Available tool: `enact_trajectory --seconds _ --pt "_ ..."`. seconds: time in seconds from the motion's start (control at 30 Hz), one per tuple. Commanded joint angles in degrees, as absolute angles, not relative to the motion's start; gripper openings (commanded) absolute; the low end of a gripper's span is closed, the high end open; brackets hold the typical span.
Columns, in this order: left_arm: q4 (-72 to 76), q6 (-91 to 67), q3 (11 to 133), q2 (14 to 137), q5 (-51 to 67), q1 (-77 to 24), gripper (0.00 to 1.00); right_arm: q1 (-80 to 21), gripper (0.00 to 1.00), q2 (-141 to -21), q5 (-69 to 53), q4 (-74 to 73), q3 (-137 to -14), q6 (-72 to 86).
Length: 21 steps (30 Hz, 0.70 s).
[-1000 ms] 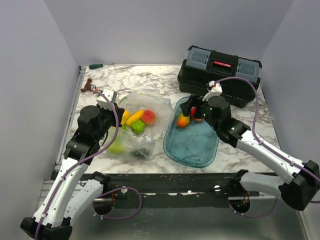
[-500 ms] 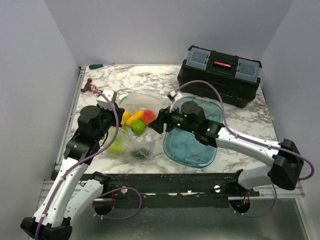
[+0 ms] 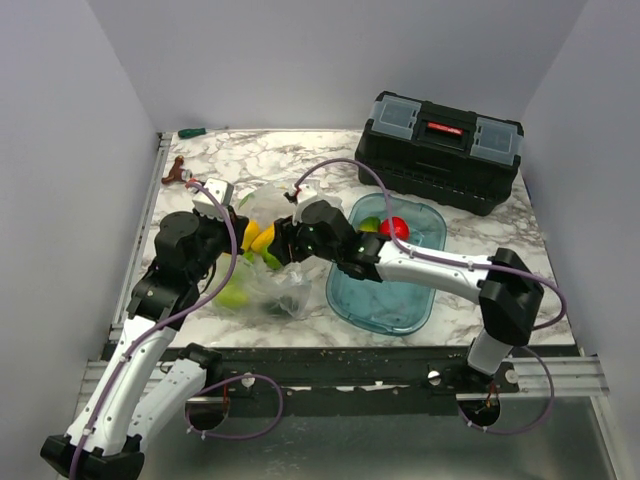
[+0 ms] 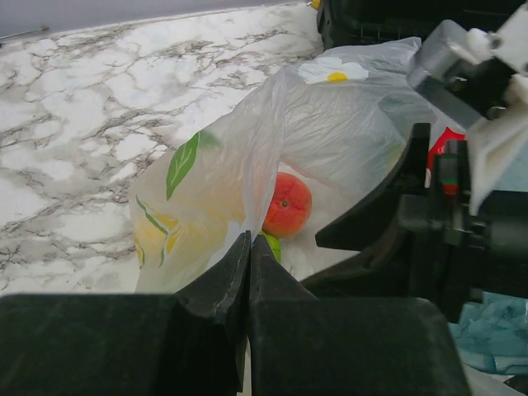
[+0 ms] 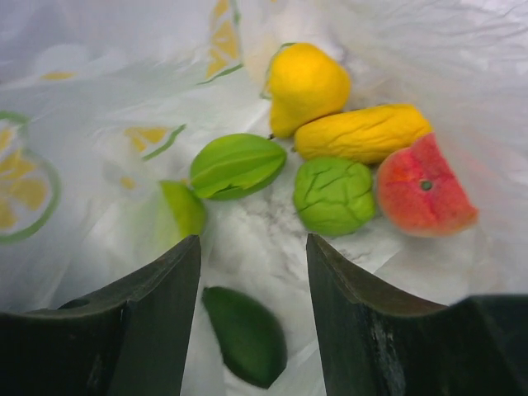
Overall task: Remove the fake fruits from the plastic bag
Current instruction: Take out the fake fruit from the plastic bag.
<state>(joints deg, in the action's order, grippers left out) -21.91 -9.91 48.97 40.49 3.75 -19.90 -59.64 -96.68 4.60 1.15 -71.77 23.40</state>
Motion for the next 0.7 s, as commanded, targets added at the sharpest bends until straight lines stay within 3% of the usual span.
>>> enact_trajectory --seconds 0.0,0.4,0.67 --pt "-20.21 -9.76 48.23 39.45 4.32 -20.04 0.00 -59.66 0.57 -103.22 13.67 -3.62 -77.18 21.39" --pt "-20.93 -10.02 49.02 40.91 7.00 -20.04 0.00 -59.66 0.75 -116.06 15.84 -7.76 -86.80 16.55" --pt "-20.90 -10.02 49.01 40.94 7.20 -20.04 0.00 -59.65 0.77 -120.58 14.14 -9.58 -88.41 17.14"
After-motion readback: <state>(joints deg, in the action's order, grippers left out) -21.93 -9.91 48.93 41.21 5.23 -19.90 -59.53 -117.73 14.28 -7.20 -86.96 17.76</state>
